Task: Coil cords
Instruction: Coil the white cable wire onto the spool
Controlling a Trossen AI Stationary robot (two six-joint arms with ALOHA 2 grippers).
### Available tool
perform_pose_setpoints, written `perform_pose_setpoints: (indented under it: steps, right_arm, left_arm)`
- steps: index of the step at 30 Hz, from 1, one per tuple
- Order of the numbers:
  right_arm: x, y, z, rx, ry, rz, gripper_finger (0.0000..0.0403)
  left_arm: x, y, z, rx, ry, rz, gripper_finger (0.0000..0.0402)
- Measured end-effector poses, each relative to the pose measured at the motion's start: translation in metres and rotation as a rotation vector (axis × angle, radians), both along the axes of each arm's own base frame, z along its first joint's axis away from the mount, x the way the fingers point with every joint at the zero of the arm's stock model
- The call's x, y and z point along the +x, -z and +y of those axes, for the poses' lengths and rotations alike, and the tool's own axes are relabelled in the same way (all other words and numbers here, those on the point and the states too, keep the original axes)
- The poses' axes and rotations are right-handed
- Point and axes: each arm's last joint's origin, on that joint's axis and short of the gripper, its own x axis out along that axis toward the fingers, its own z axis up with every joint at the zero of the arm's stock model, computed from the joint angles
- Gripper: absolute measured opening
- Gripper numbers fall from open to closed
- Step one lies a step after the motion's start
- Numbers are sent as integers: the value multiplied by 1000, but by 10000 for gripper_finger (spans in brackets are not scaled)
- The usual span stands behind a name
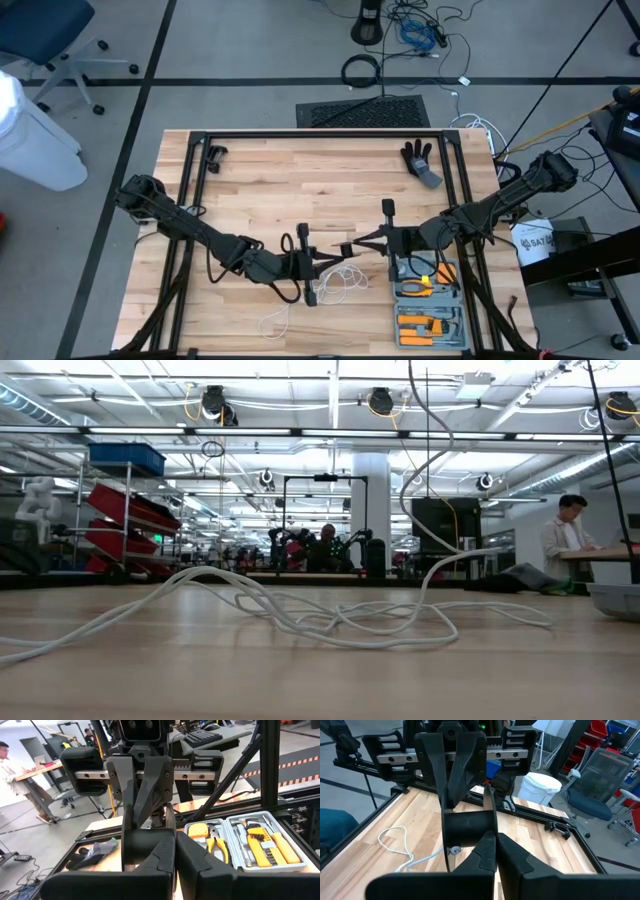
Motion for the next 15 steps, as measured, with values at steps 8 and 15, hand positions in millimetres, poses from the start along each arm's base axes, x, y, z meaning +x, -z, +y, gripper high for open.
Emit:
perform_pose_setpoints:
  steps: [8,15]
  right_arm:
    - [0,0,0,0,0,-1,2]
    - [-1,-1,-1,-12,33,-7,47]
  left_arm:
    - [-1,0,-1,-3,3,0,5]
    - [0,1,-2,-32,1,-3,3]
